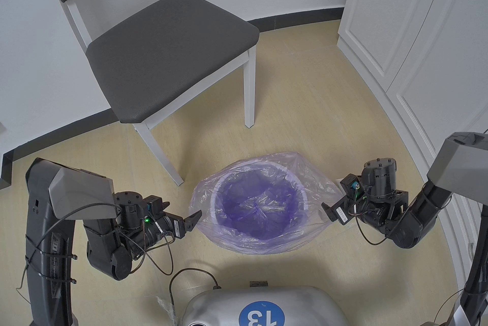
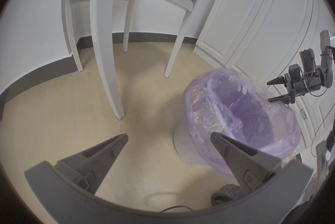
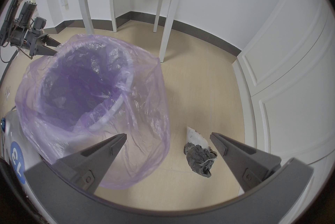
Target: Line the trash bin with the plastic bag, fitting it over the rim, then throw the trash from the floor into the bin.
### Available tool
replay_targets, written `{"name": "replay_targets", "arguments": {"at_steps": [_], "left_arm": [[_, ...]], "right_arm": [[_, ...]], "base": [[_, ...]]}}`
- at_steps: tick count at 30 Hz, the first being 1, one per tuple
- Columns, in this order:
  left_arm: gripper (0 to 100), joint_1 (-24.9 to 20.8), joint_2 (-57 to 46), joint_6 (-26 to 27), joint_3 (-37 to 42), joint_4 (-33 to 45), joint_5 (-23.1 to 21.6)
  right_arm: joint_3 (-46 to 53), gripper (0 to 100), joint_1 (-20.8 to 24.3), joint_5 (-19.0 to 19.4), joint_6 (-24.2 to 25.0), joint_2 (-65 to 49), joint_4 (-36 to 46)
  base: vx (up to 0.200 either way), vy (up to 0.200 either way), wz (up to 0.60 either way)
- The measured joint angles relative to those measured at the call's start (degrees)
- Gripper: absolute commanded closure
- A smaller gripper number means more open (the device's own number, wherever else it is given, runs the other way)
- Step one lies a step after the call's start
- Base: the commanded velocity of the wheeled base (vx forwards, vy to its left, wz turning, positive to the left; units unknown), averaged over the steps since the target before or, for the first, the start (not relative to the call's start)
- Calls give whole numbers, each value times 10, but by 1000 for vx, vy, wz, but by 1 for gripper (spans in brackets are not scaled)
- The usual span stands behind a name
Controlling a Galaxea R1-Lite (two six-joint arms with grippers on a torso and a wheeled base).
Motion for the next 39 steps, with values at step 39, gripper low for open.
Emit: {"name": "replay_targets", "arguments": {"at_steps": [39], "left_arm": [[0, 7, 61, 6, -109, 40, 83]], "right_arm": [[-310, 0, -49, -2, 2, 182, 127]], "base": [[0, 0, 0]]}}
